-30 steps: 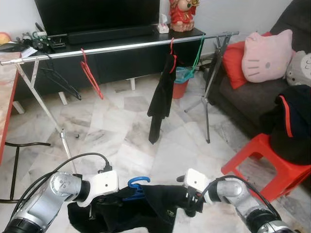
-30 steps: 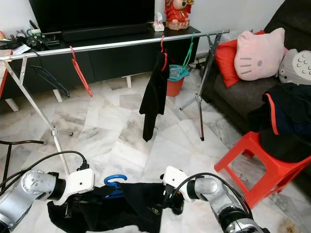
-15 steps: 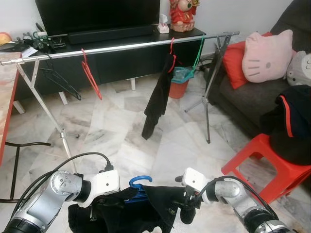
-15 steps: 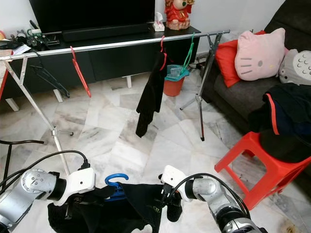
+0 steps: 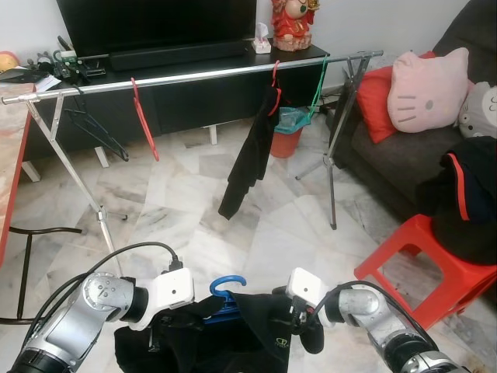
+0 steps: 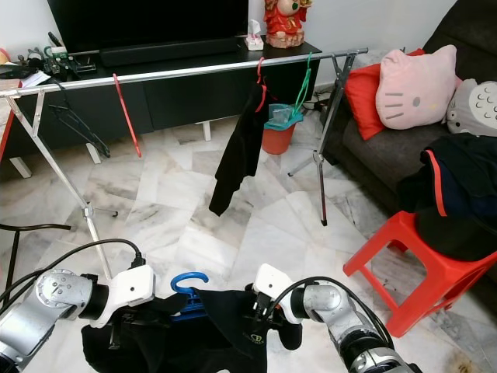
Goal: Hang hanger
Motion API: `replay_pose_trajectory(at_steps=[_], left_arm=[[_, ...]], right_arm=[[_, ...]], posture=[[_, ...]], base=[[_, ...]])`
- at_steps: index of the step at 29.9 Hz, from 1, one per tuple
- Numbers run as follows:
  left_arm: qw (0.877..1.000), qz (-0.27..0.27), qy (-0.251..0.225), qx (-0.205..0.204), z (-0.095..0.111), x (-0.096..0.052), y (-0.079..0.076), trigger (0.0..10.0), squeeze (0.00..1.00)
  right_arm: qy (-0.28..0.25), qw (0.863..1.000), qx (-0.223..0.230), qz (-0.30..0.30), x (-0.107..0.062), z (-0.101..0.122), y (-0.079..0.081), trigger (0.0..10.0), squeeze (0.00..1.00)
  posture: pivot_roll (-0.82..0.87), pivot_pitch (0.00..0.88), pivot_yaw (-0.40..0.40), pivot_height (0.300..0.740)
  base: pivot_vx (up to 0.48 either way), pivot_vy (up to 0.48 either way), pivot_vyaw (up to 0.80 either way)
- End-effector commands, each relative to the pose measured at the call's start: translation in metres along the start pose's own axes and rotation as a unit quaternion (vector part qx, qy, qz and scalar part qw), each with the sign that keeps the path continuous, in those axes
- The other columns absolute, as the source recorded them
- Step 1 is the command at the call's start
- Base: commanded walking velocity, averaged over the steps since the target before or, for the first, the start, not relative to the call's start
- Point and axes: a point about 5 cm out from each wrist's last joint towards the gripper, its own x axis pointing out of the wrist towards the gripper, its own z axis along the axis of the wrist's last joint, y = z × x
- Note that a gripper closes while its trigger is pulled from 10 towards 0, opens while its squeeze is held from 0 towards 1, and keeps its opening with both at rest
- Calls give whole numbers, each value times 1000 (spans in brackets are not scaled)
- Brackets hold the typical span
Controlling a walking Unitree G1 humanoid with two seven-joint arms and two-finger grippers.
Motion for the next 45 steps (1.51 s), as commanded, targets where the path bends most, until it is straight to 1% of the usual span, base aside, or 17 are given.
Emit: replay_pose_trajectory(at_steps=[1,6,12,13,14,15,16,22,32,34,35,37,39,40,43,44,45], left_arm=[[1000,15,-19,11,9,-5,4,10000,0],[1000,14,-18,9,9,-8,6,10000,0],[1000,17,-24,7,8,-7,8,10000,0],[999,20,-24,10,8,-7,8,10000,298],[999,20,-24,10,8,-7,8,10000,298],[1000,18,-22,4,6,-8,8,10000,1000],[1000,17,-21,0,6,-8,8,10000,1000],[1000,25,-16,5,4,-11,9,10000,1000],[1000,20,-6,3,2,-18,10,10000,1000],[999,36,5,5,-1,-24,12,10000,1000],[999,36,5,5,-1,-24,12,10000,1000],[998,55,9,6,-3,-29,16,10000,1000],[997,81,10,8,-3,-34,21,10000,1000],[994,112,8,11,-3,-37,26,10000,1000],[994,112,8,11,-3,-37,26,10000,1000],[990,142,5,14,-3,-39,31,10000,1000],[990,142,5,14,-3,-39,31,10000,1000]], right_arm=[[-11,1000,-5,-4,0,5,-3,0,0],[-15,1000,-4,-1,0,6,-3,0,0],[-19,1000,-1,4,1,7,-3,0,0],[-18,1000,0,5,1,7,-3,0,0],[-18,1000,0,5,1,7,-3,0,0],[-18,1000,0,5,1,7,-3,0,0],[-18,1000,0,5,1,8,-3,0,0],[-17,1000,0,7,1,8,-4,0,0],[-15,1000,-3,7,2,10,-5,0,0],[-12,1000,-1,3,1,9,-6,0,0],[-12,1000,-1,3,1,9,-6,0,0],[-11,1000,5,-6,0,7,-7,0,0],[-12,1000,17,-21,-2,4,-8,0,0],[-12,999,24,-39,-3,2,-9,0,0],[-12,999,24,-39,-3,2,-9,0,0],[-13,998,30,-57,-4,0,-11,0,0],[-13,998,30,-57,-4,0,-11,0,0]], posture=[[92,0,-44,740],[92,0,-38,740],[98,0,-44,740],[98,0,-44,740],[98,0,-44,740],[100,0,-46,740],[100,0,-46,740],[108,0,-58,740],[113,0,-67,740],[114,0,-70,740],[114,0,-70,740],[116,0,-74,740],[116,0,-76,740],[117,0,-78,740],[117,0,-78,740],[119,0,-79,740],[119,0,-79,740]], base=[[0,0,0],[0,0,0],[0,0,0],[0,0,0],[0,0,0],[0,0,0],[0,0,0],[0,0,0],[0,0,0],[0,0,0],[0,0,0],[0,0,0],[0,0,0],[0,0,0],[0,0,0],[0,0,0],[0,0,0]])
